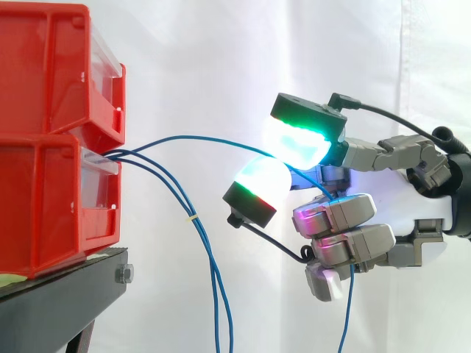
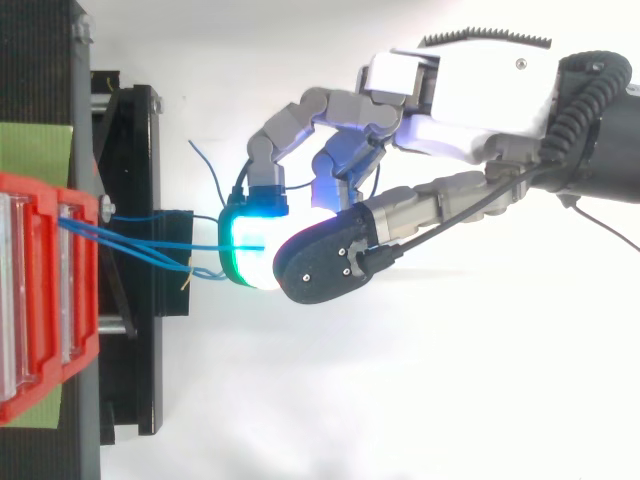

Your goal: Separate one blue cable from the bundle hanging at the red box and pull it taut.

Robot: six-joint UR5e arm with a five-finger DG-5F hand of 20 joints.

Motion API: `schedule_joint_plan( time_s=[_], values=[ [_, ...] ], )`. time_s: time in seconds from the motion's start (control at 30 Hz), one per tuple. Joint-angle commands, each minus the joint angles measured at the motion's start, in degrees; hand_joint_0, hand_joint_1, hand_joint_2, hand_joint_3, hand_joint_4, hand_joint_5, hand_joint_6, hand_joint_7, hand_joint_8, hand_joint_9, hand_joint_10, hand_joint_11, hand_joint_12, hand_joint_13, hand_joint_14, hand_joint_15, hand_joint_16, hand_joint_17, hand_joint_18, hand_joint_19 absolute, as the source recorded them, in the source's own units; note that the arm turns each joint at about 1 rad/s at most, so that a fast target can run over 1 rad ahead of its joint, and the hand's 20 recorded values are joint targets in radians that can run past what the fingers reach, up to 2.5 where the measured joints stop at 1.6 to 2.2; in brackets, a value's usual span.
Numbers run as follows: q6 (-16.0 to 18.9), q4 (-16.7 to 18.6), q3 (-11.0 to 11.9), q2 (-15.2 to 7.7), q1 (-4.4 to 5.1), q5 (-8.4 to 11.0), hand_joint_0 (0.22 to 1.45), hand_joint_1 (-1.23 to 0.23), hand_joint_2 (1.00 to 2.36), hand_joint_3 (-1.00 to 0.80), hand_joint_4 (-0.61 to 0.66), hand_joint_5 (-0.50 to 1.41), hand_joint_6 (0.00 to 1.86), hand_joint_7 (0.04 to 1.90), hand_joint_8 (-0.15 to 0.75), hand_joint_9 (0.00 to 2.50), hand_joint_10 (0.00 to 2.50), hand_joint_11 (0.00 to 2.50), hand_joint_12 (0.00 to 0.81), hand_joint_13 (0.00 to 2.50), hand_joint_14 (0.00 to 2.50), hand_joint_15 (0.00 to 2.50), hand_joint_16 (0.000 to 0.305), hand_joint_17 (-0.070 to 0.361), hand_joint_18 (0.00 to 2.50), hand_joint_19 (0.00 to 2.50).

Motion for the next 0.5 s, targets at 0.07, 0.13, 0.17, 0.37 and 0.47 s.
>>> schedule_joint_plan(
  time_s=[0.07,0.13,0.17,0.37,0.47],
  values=[
    [0.0,0.0,0.0,0.0,0.0,0.0,0.73,-0.63,1.01,-0.33,0.02,-0.23,0.96,0.99,0.273,0.88,0.93,1.22,0.279,1.1,0.62,1.43,0.044,0.098,0.92,0.91],
    [0.0,0.0,-0.1,0.0,0.0,0.0,0.73,-0.63,1.01,-0.33,0.02,-0.23,0.96,0.98,0.275,0.88,0.93,1.22,0.281,1.09,0.62,1.44,0.044,0.099,0.92,0.91],
    [0.0,0.0,0.0,0.0,0.0,0.0,0.73,-0.63,1.01,-0.33,0.02,-0.23,0.96,0.99,0.273,0.88,0.92,1.22,0.281,1.1,0.61,1.44,0.044,0.099,0.92,0.92],
    [-0.1,0.0,0.0,0.0,0.0,0.0,0.73,-0.63,1.01,-0.33,0.02,-0.23,0.96,0.99,0.274,0.88,0.92,1.22,0.284,1.1,0.6,1.44,0.044,0.099,0.92,0.91],
    [0.0,0.0,0.0,0.0,0.0,0.0,0.73,-0.63,1.01,-0.33,0.02,-0.23,0.96,0.99,0.276,0.89,0.92,1.23,0.283,1.1,0.6,1.44,0.044,0.099,0.92,0.9]
  ],
)
